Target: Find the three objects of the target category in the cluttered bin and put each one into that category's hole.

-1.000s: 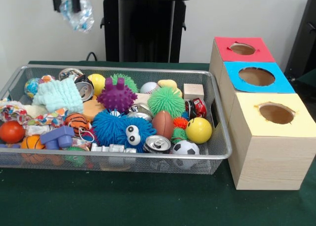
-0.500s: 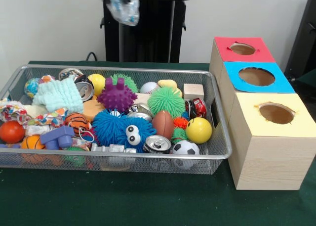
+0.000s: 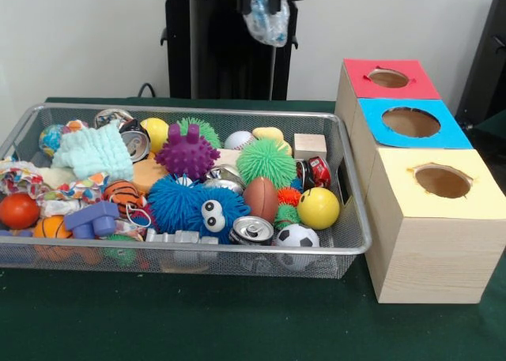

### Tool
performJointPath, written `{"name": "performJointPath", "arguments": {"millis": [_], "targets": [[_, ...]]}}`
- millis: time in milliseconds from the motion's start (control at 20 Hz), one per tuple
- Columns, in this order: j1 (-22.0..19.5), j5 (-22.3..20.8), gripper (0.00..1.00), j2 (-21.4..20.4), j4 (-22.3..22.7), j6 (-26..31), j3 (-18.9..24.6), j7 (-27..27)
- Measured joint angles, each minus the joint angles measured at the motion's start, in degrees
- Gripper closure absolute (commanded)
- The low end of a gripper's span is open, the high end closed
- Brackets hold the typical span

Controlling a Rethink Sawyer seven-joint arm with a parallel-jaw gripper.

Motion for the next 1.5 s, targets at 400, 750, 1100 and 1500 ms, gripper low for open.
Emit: {"name": "performJointPath", "arguments": {"millis": [400,750,1100,1500], "targets": [[6.74,2.22,1.00,0.00,0.00,0.01,-5.14,5.28],[12.19,3.12,1.00,1.14,-1.18,0.00,-8.87,9.37],[18.55,4.29,1.00,4.82,-3.28,0.00,-12.34,13.86],[22.93,6.81,1.00,9.63,-4.97,-1.16,-14.17,16.95]]}}
